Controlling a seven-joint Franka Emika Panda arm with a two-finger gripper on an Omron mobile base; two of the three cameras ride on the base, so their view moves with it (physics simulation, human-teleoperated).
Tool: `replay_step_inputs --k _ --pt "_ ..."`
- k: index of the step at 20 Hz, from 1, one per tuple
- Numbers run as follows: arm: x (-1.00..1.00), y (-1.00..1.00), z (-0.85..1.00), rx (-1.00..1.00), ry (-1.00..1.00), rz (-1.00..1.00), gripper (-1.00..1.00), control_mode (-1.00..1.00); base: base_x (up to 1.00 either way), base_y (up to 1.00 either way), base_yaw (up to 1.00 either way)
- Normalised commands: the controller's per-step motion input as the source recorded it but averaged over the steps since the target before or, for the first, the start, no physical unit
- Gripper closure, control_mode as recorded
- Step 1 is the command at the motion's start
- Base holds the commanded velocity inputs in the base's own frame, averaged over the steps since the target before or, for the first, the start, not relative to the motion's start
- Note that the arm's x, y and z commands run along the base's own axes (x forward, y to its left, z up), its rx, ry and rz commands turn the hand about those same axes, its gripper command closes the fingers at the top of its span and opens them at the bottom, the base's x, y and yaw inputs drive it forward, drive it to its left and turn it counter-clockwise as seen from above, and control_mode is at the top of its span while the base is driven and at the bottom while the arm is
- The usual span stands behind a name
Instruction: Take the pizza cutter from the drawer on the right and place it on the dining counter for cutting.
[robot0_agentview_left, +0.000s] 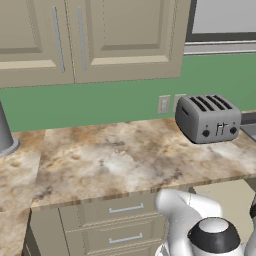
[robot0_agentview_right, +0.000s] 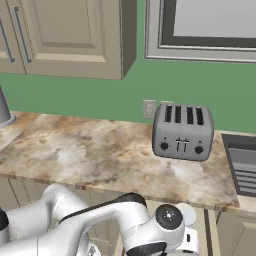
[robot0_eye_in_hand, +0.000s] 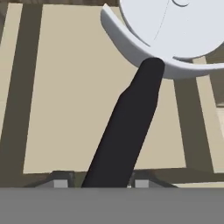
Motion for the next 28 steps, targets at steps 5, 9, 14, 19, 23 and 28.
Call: replay_step_inputs --k 5,9,14,19,23,28 --pt "0.13 0.16 1.00 0.01 -0.02 0.14 1.00 -1.00 0.00 0.00 0.00" --pt "0.59 0.47 0.95 0.01 -0.05 0.05 1.00 -1.00 0.00 0.00 0.00" --pt "0.80 0.69 0.84 0.02 -0.09 0.02 1.00 -1.00 0.00 0.00 0.00" --pt "0.57 0.50 0.50 0.02 -0.03 0.00 1.00 -1.00 0.00 0.00 0.00" --pt "0.28 0.36 0.01 0.00 0.00 0.02 1.00 -1.00 0.00 0.00 0.00" --pt "0.18 0.37 -0.09 -0.03 -0.01 0.10 1.00 -1.00 0.00 0.00 0.00"
